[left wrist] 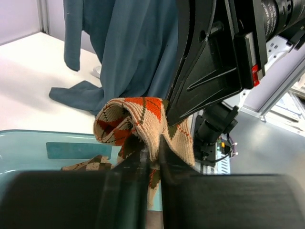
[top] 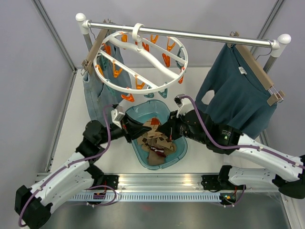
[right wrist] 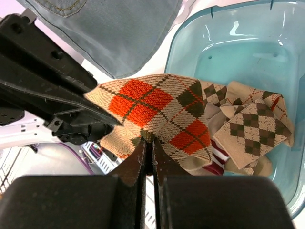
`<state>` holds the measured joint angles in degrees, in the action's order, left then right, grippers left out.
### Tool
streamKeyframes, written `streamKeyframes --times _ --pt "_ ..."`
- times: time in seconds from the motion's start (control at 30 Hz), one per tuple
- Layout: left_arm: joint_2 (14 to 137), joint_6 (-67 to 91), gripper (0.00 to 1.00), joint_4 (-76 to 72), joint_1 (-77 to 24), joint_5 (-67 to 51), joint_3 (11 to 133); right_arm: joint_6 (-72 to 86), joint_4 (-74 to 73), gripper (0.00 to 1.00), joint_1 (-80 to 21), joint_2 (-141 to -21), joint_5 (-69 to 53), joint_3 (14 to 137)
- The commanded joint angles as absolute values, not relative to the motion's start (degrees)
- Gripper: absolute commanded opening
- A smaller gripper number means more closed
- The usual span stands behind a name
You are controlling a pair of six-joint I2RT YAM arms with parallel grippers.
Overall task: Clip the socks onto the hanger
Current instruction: Pick up the sock from the bin.
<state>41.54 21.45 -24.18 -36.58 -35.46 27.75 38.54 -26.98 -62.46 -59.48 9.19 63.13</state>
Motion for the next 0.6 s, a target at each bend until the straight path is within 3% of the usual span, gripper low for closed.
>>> streamKeyframes --times 0.0,0.1,0.27,0.37,0.57 --pt "41.5 21.4 0.03 -26.5 -37.4 -33.6 31.0 36.9 -26.5 0.02 -62.4 -59.7 11.2 62.9" --pt "41.4 23.9 0.02 -25.9 -37.5 -32.0 31.6 35.0 -27.1 0.15 -62.3 -59.8 14.7 62.5" --pt "42.5 29.8 0.02 -19.8 -37.5 -28.5 34.8 30.5 -26.3 0.47 -62.5 -58.6 22.8 60.3" --pt "43.9 34.3 0.02 -14.0 -37.5 -25.0 37.6 27.3 -24.1 0.53 -63.4 -57.2 27.8 59.1" --pt "44.9 40.1 0.02 -6.6 -37.5 -19.9 40.1 19.6 -16.9 0.55 -68.2 -52.2 32.2 55.0"
